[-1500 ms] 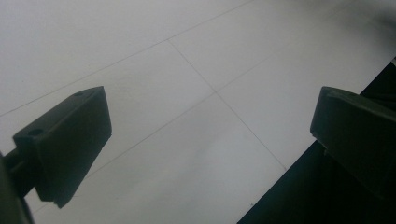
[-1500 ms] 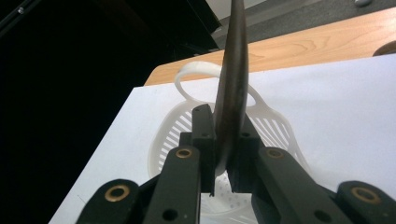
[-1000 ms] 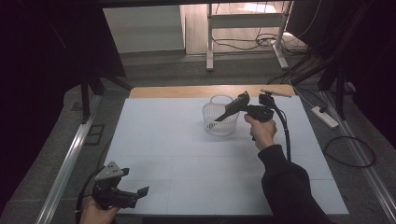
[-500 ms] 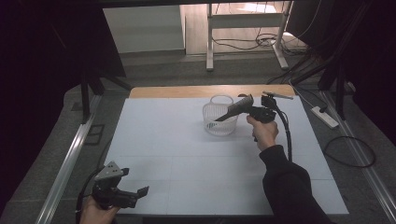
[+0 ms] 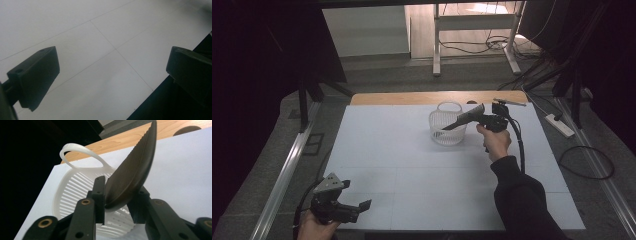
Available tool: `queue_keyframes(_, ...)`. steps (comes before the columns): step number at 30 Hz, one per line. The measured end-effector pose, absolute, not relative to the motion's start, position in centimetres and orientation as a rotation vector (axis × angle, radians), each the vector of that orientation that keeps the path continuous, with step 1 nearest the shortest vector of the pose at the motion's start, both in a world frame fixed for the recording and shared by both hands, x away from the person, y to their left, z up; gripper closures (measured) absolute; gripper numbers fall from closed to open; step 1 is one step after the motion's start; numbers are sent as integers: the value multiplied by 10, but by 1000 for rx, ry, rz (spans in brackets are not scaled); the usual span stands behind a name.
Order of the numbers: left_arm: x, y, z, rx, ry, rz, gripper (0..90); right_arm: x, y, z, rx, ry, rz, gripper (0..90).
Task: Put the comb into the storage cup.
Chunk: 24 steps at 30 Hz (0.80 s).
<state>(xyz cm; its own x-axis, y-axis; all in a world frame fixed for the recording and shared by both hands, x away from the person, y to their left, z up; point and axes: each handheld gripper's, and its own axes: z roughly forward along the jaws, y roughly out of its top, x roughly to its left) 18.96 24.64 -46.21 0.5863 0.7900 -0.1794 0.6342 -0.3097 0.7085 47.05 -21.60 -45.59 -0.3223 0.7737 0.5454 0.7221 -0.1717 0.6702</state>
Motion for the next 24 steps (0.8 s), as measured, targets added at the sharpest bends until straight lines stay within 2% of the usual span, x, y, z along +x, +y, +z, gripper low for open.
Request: queue_keyframes(24, 190, 246, -462, 2046, 1129, 257, 0, 468, -214, -451, 1682, 2030, 1460, 503)
